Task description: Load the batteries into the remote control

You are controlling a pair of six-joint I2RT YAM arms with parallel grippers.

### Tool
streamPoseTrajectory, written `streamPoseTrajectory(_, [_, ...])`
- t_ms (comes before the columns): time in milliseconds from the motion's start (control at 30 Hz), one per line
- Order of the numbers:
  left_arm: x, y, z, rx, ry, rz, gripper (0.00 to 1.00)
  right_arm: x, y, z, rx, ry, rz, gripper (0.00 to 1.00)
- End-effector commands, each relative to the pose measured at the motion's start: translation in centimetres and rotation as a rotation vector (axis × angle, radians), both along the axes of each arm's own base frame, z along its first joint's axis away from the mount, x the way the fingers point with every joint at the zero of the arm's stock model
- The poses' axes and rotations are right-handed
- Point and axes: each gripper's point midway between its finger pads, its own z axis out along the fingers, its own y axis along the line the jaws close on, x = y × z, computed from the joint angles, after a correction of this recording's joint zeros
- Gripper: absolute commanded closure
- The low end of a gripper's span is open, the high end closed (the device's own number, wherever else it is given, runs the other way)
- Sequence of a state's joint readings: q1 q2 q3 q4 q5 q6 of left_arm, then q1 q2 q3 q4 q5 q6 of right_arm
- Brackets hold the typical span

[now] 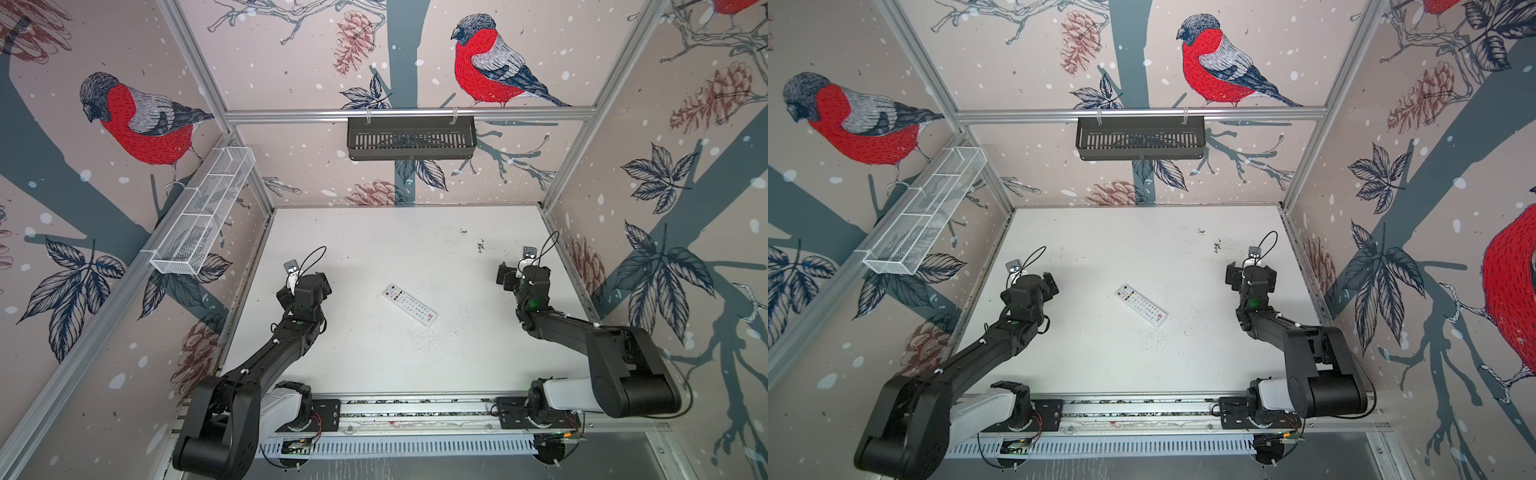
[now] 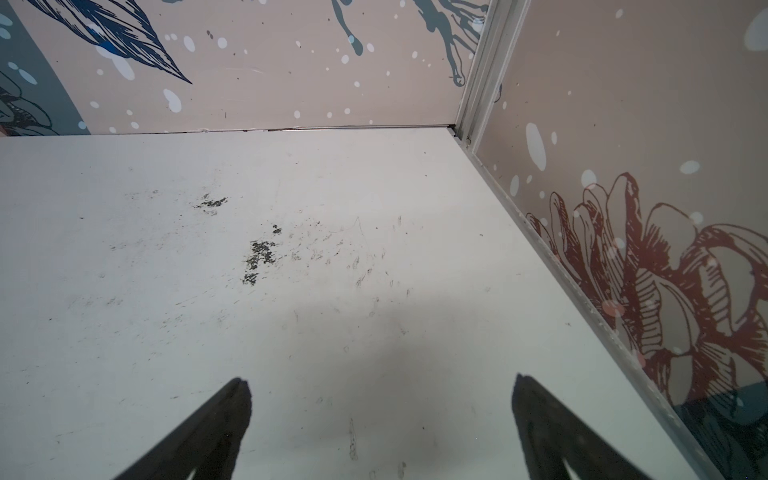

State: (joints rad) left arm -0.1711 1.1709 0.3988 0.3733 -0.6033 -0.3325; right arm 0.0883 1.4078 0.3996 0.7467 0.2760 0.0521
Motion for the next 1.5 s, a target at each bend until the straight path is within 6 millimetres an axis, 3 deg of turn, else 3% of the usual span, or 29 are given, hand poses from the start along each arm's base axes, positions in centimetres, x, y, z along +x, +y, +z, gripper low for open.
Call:
streamPoseTrajectory(0, [0.9, 1.5, 1.7, 0.057, -0.106, 0.051, 0.04, 1.0, 0.4, 1.5, 0.004, -0.079, 0.02, 0.0])
streamPoseTrajectory(200, [1.6, 1.4, -0.2, 0.07, -0.102, 0.009, 0.04, 0.5, 0.6, 1.5, -0.004, -0.108, 0.044, 0.0])
streamPoseTrajectory(300, [2.9, 0.9, -0.5, 0.095, -0.076, -0.032, 0.04, 0.6, 1.2, 1.0, -0.005, -0.097, 0.076, 0.0])
streamPoseTrajectory(533, [4.7, 1.0, 0.7, 0.128, -0.15, -0.087, 0.04, 0.4, 0.0, 0.5, 0.052, -0.117, 0.067, 0.0])
streamPoseTrajectory(867, [4.2, 0.5, 0.7, 0.145, -0.223, -0.134, 0.04, -0.9, -0.9, 0.5, 0.071, -0.176, 0.035, 0.0])
streamPoseTrajectory(967, [3.5, -0.9, 0.4, 0.144, -0.256, -0.224, 0.03, -0.9, -0.9, 0.5, 0.064, -0.173, 0.032, 0.01])
streamPoseTrajectory(1467, [3.0, -1.1, 0.5, 0.184, -0.277, -0.213, 0.02, -1.1, -0.7, 0.6, 0.056, -0.182, 0.03, 0.0])
